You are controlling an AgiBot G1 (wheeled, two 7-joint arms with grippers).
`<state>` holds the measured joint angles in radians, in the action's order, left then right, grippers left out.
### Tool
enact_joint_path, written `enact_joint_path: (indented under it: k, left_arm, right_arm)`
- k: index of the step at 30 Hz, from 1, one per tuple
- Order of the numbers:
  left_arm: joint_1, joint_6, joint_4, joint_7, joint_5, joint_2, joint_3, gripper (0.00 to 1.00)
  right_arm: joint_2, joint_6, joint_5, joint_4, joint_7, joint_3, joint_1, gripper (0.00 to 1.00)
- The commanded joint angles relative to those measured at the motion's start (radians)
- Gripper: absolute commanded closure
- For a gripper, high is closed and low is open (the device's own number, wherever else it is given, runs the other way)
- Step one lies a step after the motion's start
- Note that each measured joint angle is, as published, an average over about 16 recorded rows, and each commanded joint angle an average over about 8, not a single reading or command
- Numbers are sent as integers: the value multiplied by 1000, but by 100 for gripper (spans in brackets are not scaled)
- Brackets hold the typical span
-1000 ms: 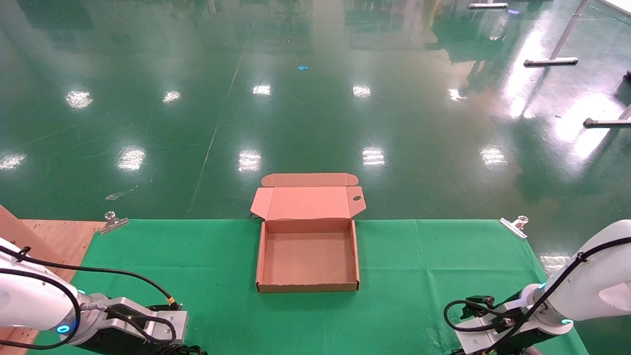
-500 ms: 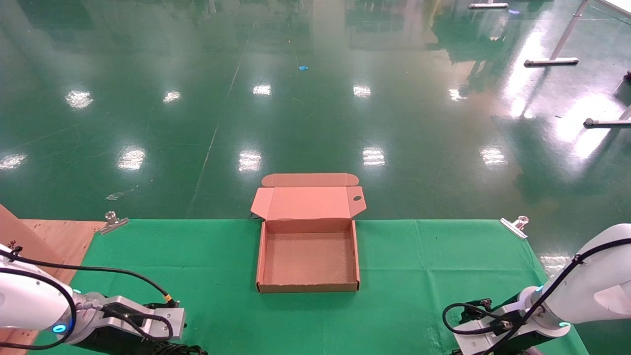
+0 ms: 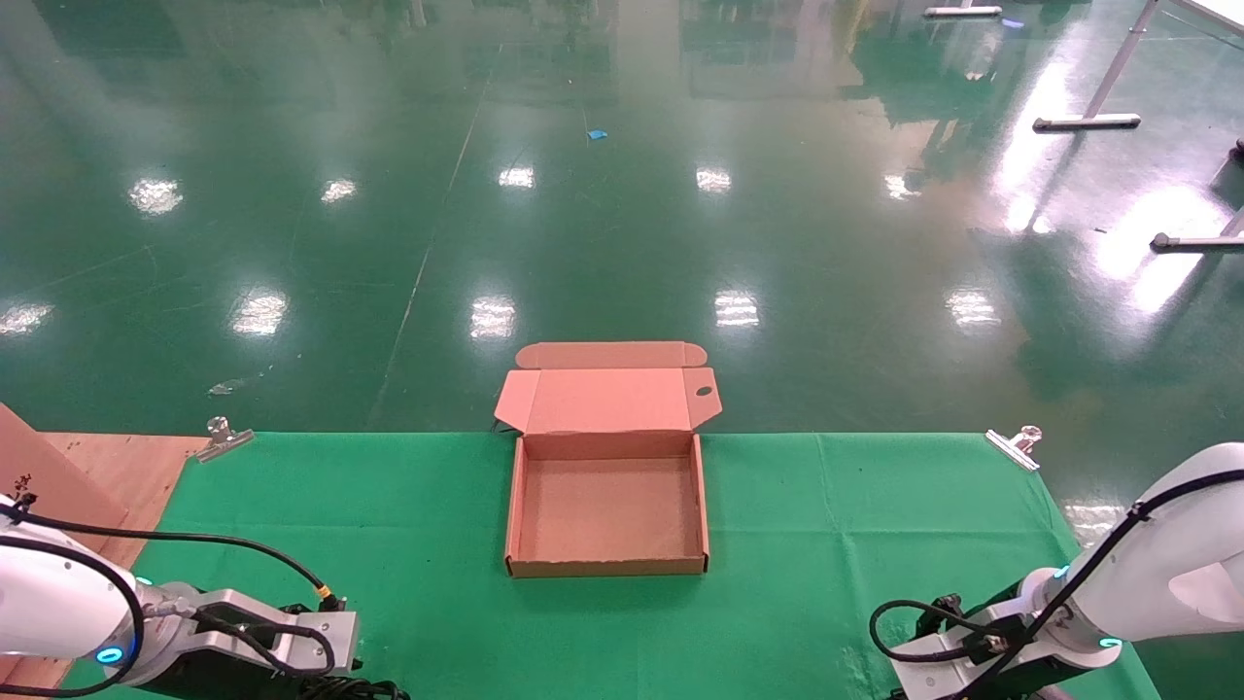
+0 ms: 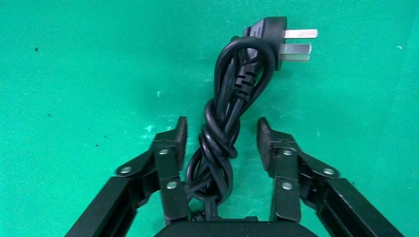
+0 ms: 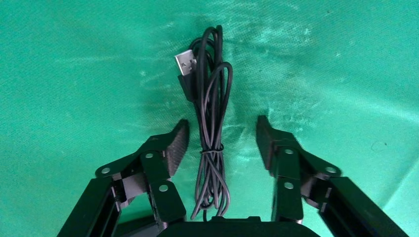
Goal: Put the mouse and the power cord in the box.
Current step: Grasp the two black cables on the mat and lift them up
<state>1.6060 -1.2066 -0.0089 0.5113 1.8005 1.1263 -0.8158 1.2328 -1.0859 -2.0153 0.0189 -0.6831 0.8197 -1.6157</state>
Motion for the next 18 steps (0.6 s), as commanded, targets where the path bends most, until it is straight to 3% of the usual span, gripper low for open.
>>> enact_joint_path:
  k: [1, 18]
  left_arm:
    - [0, 2, 2, 1, -1, -1, 1, 100]
    - [8, -16, 6, 14, -1, -16, 1, 100]
  right_arm:
    - [0, -1, 1, -3, -4, -1, 0, 100]
    - [-13, -41, 14, -16, -14, -10, -26, 100]
